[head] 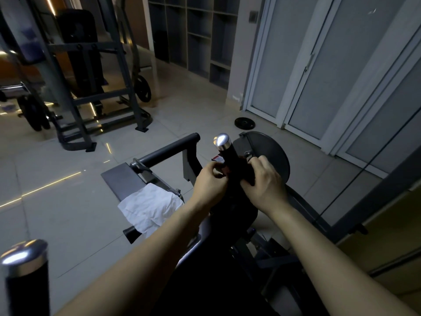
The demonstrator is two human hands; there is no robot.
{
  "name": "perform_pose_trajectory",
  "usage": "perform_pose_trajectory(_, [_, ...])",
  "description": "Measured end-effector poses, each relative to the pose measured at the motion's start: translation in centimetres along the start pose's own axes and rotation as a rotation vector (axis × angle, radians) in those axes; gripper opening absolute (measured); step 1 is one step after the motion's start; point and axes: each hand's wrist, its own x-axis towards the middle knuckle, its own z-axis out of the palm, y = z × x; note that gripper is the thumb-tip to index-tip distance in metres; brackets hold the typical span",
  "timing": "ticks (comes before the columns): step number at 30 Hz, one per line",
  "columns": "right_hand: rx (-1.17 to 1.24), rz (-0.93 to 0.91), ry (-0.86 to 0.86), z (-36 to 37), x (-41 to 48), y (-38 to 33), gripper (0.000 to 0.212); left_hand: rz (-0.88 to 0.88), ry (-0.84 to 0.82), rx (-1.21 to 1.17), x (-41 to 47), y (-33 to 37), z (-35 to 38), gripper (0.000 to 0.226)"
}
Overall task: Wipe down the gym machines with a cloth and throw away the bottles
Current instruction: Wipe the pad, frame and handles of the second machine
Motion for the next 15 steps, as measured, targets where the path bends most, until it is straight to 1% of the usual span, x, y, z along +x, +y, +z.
perform_pose_trajectory(1, [0.096, -0.006, 0.030, -0.4, 0.0, -0.5, 0.023, -0.003, 0.026, -0.041, -0.4, 0.0, -0.3, 0.032])
perform_pose_trajectory(2, [0.181, -0.013, 0.082, -0.8, 0.2, -1.1, 0.021, -0.001, 0.057, -0.017, -0.8, -0.2, -0.5, 0.034])
perform_pose_trajectory(3, [0.243, -0.022, 0.147, -1.1, 0.5, -1.9, 0.019, 0.006, 0.081, 0.071, -1.0, -0.5, -0.6, 0.038])
perform_pose_trajectory(4, [0.282, -0.033, 0.206, -1.3, 1.0, -2.9, 0.019, 0.019, 0.074, 0.222, -1.0, -1.1, -0.6, 0.041])
perform_pose_trajectory(6, [0.329, -0.060, 0.267, -1.3, 2.0, -4.9, 0.021, 0.061, -0.005, 0.577, -1.3, -1.7, -0.6, 0.046])
perform_pose_trajectory(7, [0.357, -0.065, 0.258, -1.0, 2.3, -5.5, 0.025, 0.087, -0.045, 0.727, -1.4, -2.1, -0.7, 0.053])
perform_pose_trajectory(9, [0.419, -0.046, 0.175, -0.2, 2.6, -5.9, 0.039, 0.110, -0.084, 0.908, -1.6, -2.6, -0.7, 0.067])
perform_pose_trajectory(11, [0.420, -0.045, 0.131, 0.7, 2.4, -5.2, 0.049, 0.110, -0.090, 0.971, -1.7, -2.9, -0.5, 0.068])
perform_pose_trajectory(13, [0.383, -0.070, 0.139, 1.0, 2.5, -4.3, 0.048, 0.097, -0.123, 0.968, -1.6, -3.2, -0.3, 0.069])
perform_pose_trajectory(15, [0.329, -0.097, 0.107, 1.1, 2.8, -3.6, 0.052, 0.095, -0.150, 0.999, -1.4, -3.7, -0.1, 0.078])
